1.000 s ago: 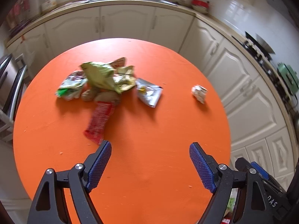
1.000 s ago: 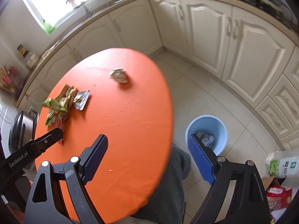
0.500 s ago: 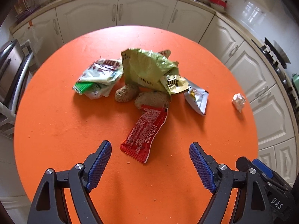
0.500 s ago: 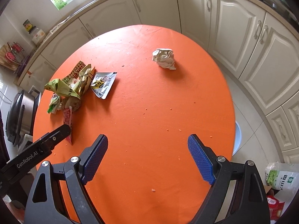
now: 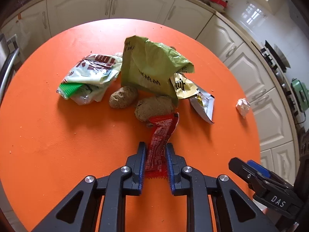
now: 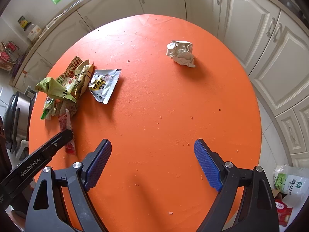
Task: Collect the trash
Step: 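Grasp the red snack wrapper with the left gripper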
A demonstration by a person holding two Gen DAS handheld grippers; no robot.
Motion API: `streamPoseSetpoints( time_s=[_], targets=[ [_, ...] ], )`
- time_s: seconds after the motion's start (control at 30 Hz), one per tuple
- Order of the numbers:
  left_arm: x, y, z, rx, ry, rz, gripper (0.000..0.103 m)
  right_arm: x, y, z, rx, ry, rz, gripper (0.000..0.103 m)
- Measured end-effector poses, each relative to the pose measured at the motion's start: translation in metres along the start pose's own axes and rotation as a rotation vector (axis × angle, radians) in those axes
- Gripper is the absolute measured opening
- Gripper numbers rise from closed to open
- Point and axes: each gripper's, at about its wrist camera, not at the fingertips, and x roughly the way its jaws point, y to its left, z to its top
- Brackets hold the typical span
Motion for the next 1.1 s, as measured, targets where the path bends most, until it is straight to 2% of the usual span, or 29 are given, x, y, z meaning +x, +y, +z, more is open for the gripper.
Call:
streamPoseSetpoints(
  time_s=[0.37,0.43,0.57,0.67,0.77,0.83,1.0,1.1],
  targets=[
    [-0.028,0.016,-0.008,0.003,-0.055,0.002,0.009,-0.001,0.010,0.027,-0.019,0.001,0.011,0.089],
    [-0.033,0.022,-0.009,-0.008,-0.065,0.009,0.002,0.000,0.017,0.035,-0.035,-0.001,0.013,0.089],
    [-0.038,0.037,-0.010,-0.028,-0.071,0.011,0.002,0.013,0.039,0.048,-0.077,0.024,0.021,0.089],
    [-0.034,0.045,-0.010,-0.033,-0.039,0.020,0.005,0.029,0.054,0.060,-0.102,0.051,0.009,0.089],
    [-0.031,0.051,-0.007,-0.047,-0.009,-0.009,0.018,0.041,0.062,0.071,-0.110,0.061,-0.026,0.089],
    [-0.029,0.052,-0.005,-0.053,-0.002,-0.021,0.041,0.046,0.066,0.077,-0.111,0.063,-0.031,0.089],
    [-0.026,0.047,-0.001,-0.044,-0.003,-0.039,0.052,0.060,0.079,0.089,-0.162,0.065,-0.064,0.087],
    [-0.023,0.041,-0.002,-0.029,-0.008,-0.031,0.055,0.062,0.092,0.091,-0.231,0.032,-0.131,0.060]
  ],
)
